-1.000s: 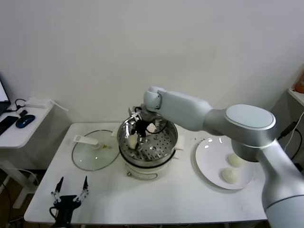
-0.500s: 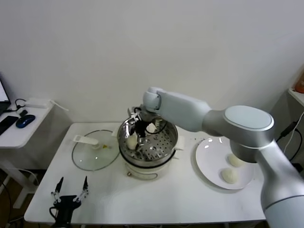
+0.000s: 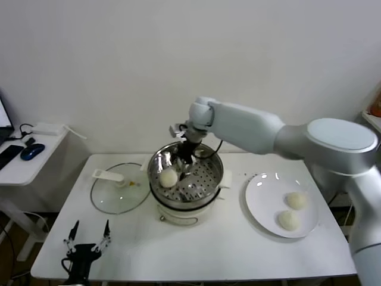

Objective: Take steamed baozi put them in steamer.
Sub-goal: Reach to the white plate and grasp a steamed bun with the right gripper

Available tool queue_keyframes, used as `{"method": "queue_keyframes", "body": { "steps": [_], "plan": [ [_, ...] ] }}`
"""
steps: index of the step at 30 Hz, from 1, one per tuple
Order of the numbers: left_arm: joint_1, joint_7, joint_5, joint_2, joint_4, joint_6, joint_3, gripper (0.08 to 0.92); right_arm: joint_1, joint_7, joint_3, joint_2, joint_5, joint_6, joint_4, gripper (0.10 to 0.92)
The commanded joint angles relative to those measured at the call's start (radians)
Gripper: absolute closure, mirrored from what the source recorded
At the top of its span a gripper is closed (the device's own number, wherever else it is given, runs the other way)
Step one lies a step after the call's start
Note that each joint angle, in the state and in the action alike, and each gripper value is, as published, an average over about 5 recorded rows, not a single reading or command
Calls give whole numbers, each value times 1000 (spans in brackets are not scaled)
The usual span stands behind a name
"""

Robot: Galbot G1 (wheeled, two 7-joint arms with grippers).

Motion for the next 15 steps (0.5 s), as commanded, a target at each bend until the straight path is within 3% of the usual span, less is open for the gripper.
{"method": "queue_keyframes", "body": {
  "steps": [1,8,15],
  "plan": [
    [-7,2,14,-5,-2,7,12,177,236,-53,-133,-392,33,35,303,203],
    [3,-1,7,1,0,-6,23,177,175,-98,-140,-630,-178,109,368,203],
    [27,-14,-30,13,-13,-36,24,177,-111,-131,51,-735,-415,157,338,203]
  ]
}}
